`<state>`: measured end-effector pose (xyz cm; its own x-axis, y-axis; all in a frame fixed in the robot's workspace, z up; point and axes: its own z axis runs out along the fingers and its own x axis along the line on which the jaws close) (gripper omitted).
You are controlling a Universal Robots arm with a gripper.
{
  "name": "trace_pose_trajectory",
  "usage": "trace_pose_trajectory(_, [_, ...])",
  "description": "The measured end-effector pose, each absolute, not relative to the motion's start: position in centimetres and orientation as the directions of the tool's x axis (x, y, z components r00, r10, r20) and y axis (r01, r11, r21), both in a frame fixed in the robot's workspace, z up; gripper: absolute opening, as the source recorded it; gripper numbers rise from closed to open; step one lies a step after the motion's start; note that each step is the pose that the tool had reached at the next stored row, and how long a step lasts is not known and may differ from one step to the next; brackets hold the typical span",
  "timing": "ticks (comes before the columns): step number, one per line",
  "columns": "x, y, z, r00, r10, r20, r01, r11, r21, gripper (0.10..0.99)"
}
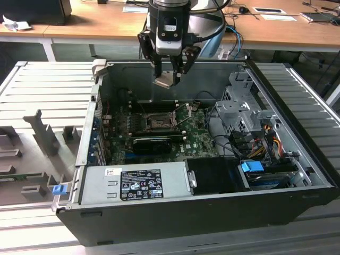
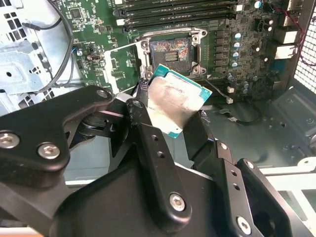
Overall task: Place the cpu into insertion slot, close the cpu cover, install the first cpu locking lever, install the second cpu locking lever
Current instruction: 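Place the cpu into insertion slot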
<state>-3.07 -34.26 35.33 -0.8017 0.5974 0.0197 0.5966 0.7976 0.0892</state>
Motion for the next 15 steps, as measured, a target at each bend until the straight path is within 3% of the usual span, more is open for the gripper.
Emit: trace_pose_trajectory(15, [-3.07,-34.26,35.24,-0.737,0.676,0.020,0.675,0.733,0.089,0.525])
